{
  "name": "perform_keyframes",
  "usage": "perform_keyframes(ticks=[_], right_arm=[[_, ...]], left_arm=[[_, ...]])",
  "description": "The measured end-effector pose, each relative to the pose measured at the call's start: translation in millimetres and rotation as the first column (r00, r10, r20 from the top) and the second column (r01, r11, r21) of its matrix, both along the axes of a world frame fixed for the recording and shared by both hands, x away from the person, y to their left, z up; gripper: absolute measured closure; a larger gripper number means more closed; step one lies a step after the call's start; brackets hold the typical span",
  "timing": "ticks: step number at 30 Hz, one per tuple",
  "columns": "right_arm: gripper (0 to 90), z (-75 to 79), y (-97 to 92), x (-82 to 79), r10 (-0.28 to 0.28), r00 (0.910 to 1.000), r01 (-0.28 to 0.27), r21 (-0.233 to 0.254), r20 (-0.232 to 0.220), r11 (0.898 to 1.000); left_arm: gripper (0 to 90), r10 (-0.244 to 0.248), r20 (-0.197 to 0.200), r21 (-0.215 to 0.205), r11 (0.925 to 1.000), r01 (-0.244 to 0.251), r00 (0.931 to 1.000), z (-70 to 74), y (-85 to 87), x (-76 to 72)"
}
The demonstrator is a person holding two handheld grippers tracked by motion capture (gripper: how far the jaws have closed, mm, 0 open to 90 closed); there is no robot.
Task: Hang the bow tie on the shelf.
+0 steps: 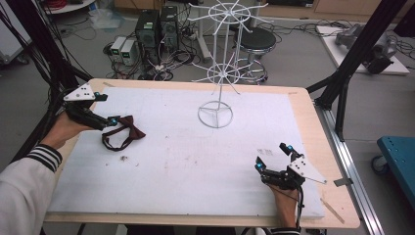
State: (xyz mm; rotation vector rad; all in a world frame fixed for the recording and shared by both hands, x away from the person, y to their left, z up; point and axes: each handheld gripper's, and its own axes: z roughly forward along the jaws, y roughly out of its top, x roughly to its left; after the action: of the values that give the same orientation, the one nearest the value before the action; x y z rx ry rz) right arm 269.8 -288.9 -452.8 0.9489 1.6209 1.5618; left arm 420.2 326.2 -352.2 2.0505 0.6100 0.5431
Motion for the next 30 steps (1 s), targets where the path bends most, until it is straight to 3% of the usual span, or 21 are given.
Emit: perform_keyframes(ticks=[7,13,16,19,21,23,26,30], right_arm=[[0.5,0.0,0.1,-0.2,0.002,1.0,-0.002,0.004,-0.001,1.0],[0.5,0.0,0.0,0.0,-0.002,1.0,0.002,-0.005,0.002,1.0],[0.5,0.0,0.1,0.0,0.0,1.0,0.0,-0.005,0.003,1.0],[0.5,0.1,0.4,-0.2,-0.001,1.0,0.001,-0.007,0.003,1.0],[0.5,0.1,0.4,-0.1,0.001,1.0,-0.001,-0.01,0.004,1.0],[0.5,0.1,0.8,-0.4,-0.002,1.0,0.002,-0.009,0.002,1.0],[0.5,0.0,1.3,-0.6,-0.003,1.0,0.003,-0.013,0.002,1.0],[0.5,0.1,1.0,-0.4,-0.002,1.0,0.002,-0.012,0.002,1.0]], left_arm=[[1.7,-0.04,-0.04,0.093,0.9947,0.044,0.9984,-2.9,-8.1,16.1],[1.7,-0.073,-0.088,0.171,0.9814,0.088,0.9934,-3.7,-15.7,31.2],[1.7,-0.087,-0.114,0.215,0.9704,0.111,0.9896,-6.7,-15.9,37.0],[1.7,-0.097,-0.119,0.215,0.969,0.121,0.9881,-10.7,-14.7,41.6],[1.7,-0.105,-0.13,0.239,0.9616,0.134,0.9859,-13.2,-13.3,44.6],[1.8,-0.107,-0.155,0.282,0.948,0.147,0.9822,-14.5,-13.2,47.2],[1.8,-0.104,-0.155,0.275,0.9507,0.144,0.9824,-16.7,-12.3,49.6],[1.7,-0.105,-0.173,0.303,0.9405,0.154,0.9793,-24.8,-10.2,54.7]])
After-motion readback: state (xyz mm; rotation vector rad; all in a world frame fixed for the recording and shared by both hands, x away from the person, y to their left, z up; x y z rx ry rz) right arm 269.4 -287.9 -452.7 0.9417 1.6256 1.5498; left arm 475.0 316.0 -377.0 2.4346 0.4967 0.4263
